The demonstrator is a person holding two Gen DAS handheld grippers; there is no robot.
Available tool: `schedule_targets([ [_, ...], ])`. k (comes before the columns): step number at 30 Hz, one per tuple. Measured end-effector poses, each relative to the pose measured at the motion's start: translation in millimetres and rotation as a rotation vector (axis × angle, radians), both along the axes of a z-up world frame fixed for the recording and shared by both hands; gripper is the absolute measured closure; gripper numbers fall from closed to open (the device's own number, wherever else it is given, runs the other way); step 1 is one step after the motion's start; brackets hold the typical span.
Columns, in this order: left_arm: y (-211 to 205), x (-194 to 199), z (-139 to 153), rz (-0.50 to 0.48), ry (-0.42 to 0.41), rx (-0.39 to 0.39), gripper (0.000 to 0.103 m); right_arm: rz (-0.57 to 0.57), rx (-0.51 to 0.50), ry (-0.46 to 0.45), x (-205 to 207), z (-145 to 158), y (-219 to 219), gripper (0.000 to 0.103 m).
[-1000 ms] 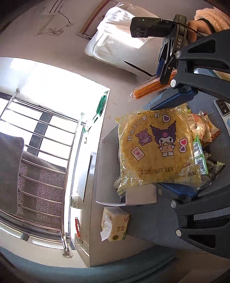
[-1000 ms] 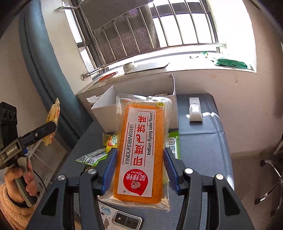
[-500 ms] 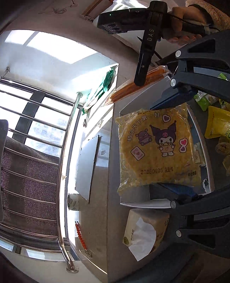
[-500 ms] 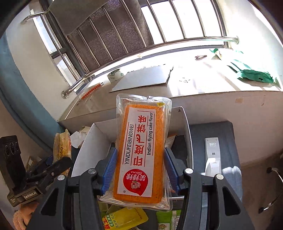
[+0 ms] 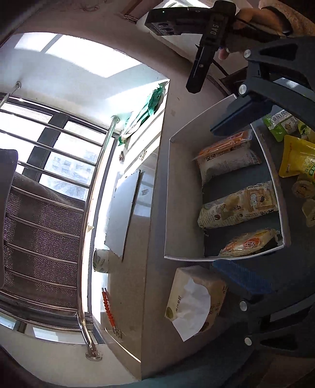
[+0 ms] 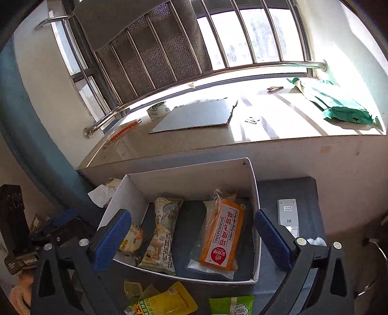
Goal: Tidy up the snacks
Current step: 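Lower both packs into the white box and open both grippers, then move the right gripper to the round bread pack and grasp it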
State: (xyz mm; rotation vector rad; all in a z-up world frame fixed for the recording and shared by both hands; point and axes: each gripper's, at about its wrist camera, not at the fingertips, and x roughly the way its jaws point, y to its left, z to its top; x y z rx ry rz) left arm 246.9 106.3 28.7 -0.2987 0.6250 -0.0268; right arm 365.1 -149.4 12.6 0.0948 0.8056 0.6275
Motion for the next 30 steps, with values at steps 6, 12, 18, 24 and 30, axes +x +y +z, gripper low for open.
schedule_targets([
  [6, -6.1, -51.7, 15.1, -0.027, -0.046, 0.031, 0.0, 0.034, 0.047, -0.046, -42.4, 19.9, -13.2, 0.0],
  [12, -30.6, -113.2, 8.7, -0.062, -0.047, 0.044, 0.0, 0.106, 0.1, -0.065, -101.8, 20.1, -36.4, 0.0],
  [18, -64.9, -159.4, -25.9, -0.11, 0.009, 0.051, 0.0, 0.108, 0.13, -0.042, -160.9, -12.4, -65.0, 0.0],
  [24, -79.8, -196.7, -71.6, -0.077, 0.108, -0.069, 0.0, 0.021, 0.067, -0.064, -226.6, -58.2, -89.3, 0.0],
  [30, -101.1, -236.9, -97.7, -0.072, 0.117, -0.098, 0.0, -0.037, -0.091, -0.024, -274.3, -107.9, -98.8, 0.0],
])
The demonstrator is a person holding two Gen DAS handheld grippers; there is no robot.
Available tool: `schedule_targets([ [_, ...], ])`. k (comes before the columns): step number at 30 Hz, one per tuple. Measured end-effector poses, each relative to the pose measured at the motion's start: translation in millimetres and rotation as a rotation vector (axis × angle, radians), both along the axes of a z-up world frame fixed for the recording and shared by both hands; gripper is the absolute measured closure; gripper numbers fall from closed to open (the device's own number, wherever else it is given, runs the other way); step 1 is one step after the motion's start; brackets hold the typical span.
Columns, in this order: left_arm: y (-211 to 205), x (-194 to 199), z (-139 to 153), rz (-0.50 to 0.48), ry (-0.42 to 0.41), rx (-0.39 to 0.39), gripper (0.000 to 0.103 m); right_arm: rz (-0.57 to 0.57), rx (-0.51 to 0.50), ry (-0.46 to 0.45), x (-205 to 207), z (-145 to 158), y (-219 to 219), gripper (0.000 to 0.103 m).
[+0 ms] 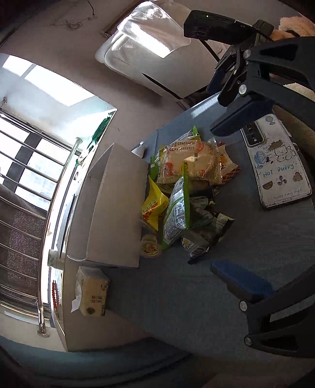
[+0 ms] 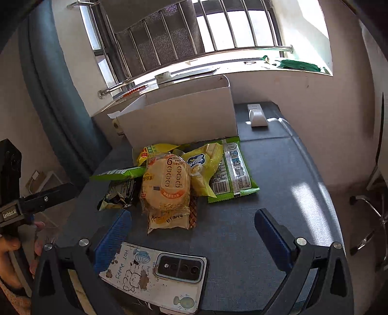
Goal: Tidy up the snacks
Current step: 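Move the right gripper to the round bread pack and grasp it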
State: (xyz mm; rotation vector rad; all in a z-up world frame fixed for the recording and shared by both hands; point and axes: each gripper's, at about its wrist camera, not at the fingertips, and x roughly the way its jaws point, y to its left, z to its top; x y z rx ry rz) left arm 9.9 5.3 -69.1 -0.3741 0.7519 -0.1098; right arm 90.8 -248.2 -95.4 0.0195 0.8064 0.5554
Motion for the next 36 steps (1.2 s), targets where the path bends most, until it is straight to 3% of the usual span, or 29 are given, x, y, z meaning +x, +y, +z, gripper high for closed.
schedule_targets([
  [3, -6.8, -6.8, -4.7, -0.017, 0.0, -0.014, 0.0, 0.016, -0.058, 0.01, -7.0, -9.8, 5.7, 0.0],
  [8, -9.2, -12.6, -2.6, -0.021, -0.009, -0.004, 0.0, 0.001, -0.093, -0.047, -10.1, -5.9, 11.2, 0.0],
  [15, 11.0, -20.4, -12.1, 0.028, 0.017, -0.029, 0.0, 0.046, -0.126, -0.06, -10.9, -9.6, 32.1, 0.0],
  [22, 31.0, -29.9, -21.7, 0.071, 0.031, -0.061, 0.0, 0.069, -0.221, -0.112, 5.6, -8.5, 66.2, 0.0],
  [29, 44.8, -37.1, -20.8, 0.104, 0.016, -0.084, 0.0, 0.073, -0.271, -0.062, 37.8, -19.9, 112.7, 0.0],
  [34, 51.2, -38.8, -24.3, 0.112, 0.024, -0.093, 0.0, 0.019, -0.311, -0.038, 48.5, -31.7, 123.2, 0.0],
  [36, 51.2, -38.8, -25.1, 0.114, 0.027, -0.093, 0.0, -0.004, -0.344, -0.043, 48.6, -33.7, 123.9, 0.01],
])
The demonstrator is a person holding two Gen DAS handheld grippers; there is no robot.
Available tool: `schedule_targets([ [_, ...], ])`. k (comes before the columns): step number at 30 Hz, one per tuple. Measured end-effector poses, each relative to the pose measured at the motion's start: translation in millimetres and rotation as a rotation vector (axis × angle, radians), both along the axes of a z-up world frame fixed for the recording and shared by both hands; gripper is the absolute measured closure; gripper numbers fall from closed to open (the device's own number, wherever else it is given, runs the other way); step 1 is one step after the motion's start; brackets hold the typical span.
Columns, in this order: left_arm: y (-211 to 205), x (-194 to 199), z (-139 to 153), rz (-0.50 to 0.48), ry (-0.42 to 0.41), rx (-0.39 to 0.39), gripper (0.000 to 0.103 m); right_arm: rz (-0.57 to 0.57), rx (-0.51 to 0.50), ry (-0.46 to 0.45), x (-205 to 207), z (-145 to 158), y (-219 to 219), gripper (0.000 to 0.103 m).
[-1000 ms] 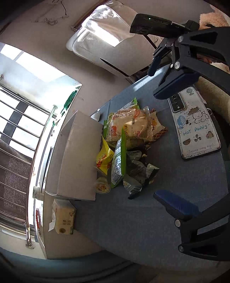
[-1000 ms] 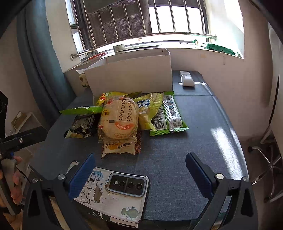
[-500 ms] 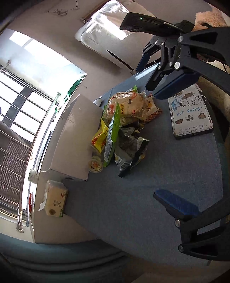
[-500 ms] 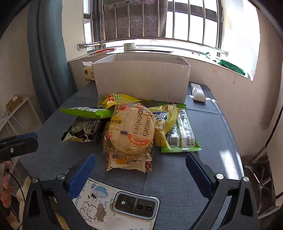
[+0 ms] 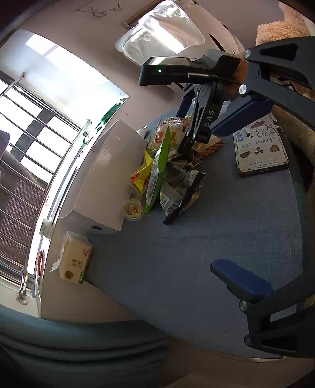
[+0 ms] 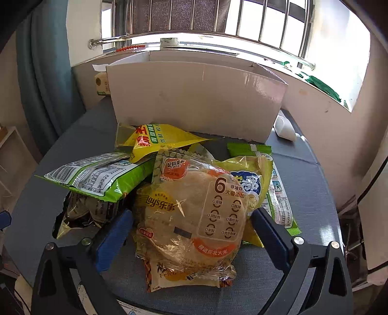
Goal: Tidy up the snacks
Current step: 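Move the right gripper to the round bread pack and grasp it, then grasp the green chip bag with the left gripper while the right holds the bread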
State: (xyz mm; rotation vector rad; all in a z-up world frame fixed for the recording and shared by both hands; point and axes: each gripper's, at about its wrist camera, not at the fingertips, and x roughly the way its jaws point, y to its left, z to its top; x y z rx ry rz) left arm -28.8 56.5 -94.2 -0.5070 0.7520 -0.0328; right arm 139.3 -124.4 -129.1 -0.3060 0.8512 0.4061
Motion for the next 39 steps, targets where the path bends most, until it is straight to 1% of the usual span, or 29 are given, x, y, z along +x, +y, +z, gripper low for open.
schedule_targets([
  [1, 0.0, -0.3, -0.1, -0.001, -0.001, 0.0, 0.0, -0.007, 0.007, -0.016, -2.2, 2.9, -3.5, 0.021],
  [2, -0.4, -0.4, -0.3, -0.003, -0.001, 0.001, 0.0, -0.008, 0.014, -0.029, -3.6, 7.0, -7.3, 0.024],
  [5, -2.6, 1.4, -0.9, -0.006, 0.001, 0.005, 0.0, 0.007, 0.082, 0.016, -3.5, 14.1, -23.2, 0.025],
  [7, -5.3, 5.4, -2.8, -0.018, 0.009, 0.011, 0.0, 0.011, 0.119, 0.024, -6.3, 18.9, -34.1, 0.025],
  [9, -8.7, 11.5, -4.5, -0.023, 0.023, 0.028, 0.0, 0.015, 0.176, 0.022, -11.8, 26.4, -48.4, 0.025],
  [13, -17.2, 25.5, -2.8, -0.043, 0.042, 0.039, 0.0, 0.014, 0.293, 0.052, -17.8, 36.5, -78.9, 0.025],
  [18, -40.0, 53.3, 11.7, -0.084, 0.055, 0.109, 0.0, -0.018, 0.356, 0.043, -25.7, 44.1, -106.5, 0.024],
  [22, -55.2, 86.0, 20.8, -0.111, 0.06, 0.141, 0.0, -0.031, 0.386, 0.032, -28.8, 46.1, -122.4, 0.025],
  [25, -60.8, 117.7, 22.2, -0.136, 0.092, 0.173, 0.0, -0.051, 0.42, 0.047, -28.7, 43.6, -133.8, 0.025],
  [27, -60.7, 139.0, 18.4, -0.118, 0.132, 0.2, 0.0, -0.063, 0.426, 0.045, -28.4, 42.8, -139.7, 0.024],
  [29, -61.6, 158.1, 12.3, -0.101, 0.168, 0.244, 0.0, -0.065, 0.433, 0.044, -28.4, 42.0, -143.4, 0.024],
  [31, -65.8, 172.5, 4.4, -0.109, 0.217, 0.275, 0.0, -0.068, 0.443, 0.052, -27.8, 40.2, -146.7, 0.025],
  [33, -67.3, 177.9, -5.0, -0.113, 0.266, 0.289, 0.0, -0.071, 0.439, 0.059, -26.4, 38.4, -147.6, 0.025],
  [35, -66.1, 176.0, -14.3, -0.119, 0.29, 0.305, 0.005, -0.069, 0.445, 0.062, -26.8, 37.4, -150.0, 0.024],
  [36, -63.7, 173.5, -18.3, -0.128, 0.299, 0.301, 0.015, -0.07, 0.448, 0.065, -26.7, 36.6, -151.0, 0.024],
  [37, -59.5, 170.1, -19.4, -0.139, 0.287, 0.271, 0.023, -0.071, 0.45, 0.067, -26.4, 35.8, -151.6, 0.024],
  [38, -54.1, 164.7, -17.8, -0.143, 0.263, 0.24, 0.026, -0.072, 0.45, 0.07, -26.0, 34.5, -152.2, 0.024],
  [39, -50.2, 161.0, -15.9, -0.15, 0.253, 0.232, 0.031, -0.072, 0.45, 0.074, -25.4, 33.3, -152.0, 0.024],
])
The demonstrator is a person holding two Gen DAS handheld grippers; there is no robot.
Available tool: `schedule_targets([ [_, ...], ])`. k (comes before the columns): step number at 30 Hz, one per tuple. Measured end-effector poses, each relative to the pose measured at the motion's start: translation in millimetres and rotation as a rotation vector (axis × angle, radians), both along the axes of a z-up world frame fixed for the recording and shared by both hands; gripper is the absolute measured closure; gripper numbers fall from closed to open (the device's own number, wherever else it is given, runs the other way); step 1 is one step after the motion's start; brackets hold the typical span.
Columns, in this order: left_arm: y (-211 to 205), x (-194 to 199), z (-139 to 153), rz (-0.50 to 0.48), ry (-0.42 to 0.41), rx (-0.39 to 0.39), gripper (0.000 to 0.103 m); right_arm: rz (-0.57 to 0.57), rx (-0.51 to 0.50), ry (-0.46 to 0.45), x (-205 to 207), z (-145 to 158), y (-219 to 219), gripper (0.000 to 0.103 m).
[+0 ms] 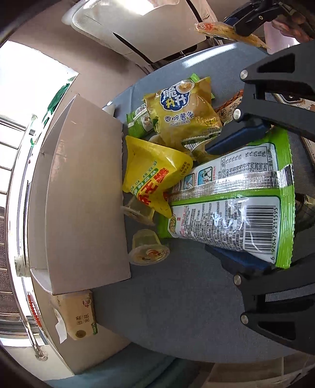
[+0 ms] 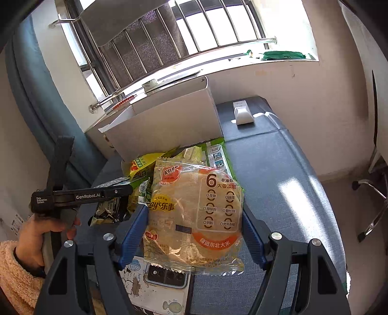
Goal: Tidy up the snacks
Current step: 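Grasp the green chip bag with the left gripper while the right holds the bread, then place the green chip bag and round bread pack into the white box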
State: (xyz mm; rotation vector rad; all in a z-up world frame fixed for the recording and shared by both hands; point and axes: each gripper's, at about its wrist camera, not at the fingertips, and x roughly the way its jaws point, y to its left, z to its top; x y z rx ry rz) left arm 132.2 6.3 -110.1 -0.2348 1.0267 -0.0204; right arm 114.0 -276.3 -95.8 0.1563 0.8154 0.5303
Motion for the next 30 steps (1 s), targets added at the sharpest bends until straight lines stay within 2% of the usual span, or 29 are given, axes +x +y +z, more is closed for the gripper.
schedule_targets([
  [7, 28.1, -30.8, 29.1, 0.003, -0.115, -0.021, 0.035, 0.021, -0.005, 0.011, 0.1, -2.8, 7.3, 0.024],
  [15, 57.9, -76.2, 68.7, 0.04, -0.265, -0.089, 0.035, 0.082, 0.0, -0.01, -5.2, 7.0, 28.0, 0.024],
  [19, 61.8, -80.3, 86.7, 0.038, -0.328, -0.105, 0.035, 0.116, 0.033, -0.013, 3.7, 18.0, 42.0, 0.024],
  [24, 71.1, -57.9, 110.1, 0.032, -0.411, -0.13, 0.035, 0.156, 0.068, -0.047, 35.8, 41.7, 60.3, 0.024],
  [27, 78.1, -24.9, 120.1, 0.022, -0.437, -0.166, 0.035, 0.167, 0.05, -0.072, 74.6, 59.1, 77.1, 0.024],
  [30, 77.2, 19.6, 126.8, 0.025, -0.453, -0.152, 0.035, 0.169, 0.021, -0.053, 123.9, 71.5, 96.4, 0.024],
])
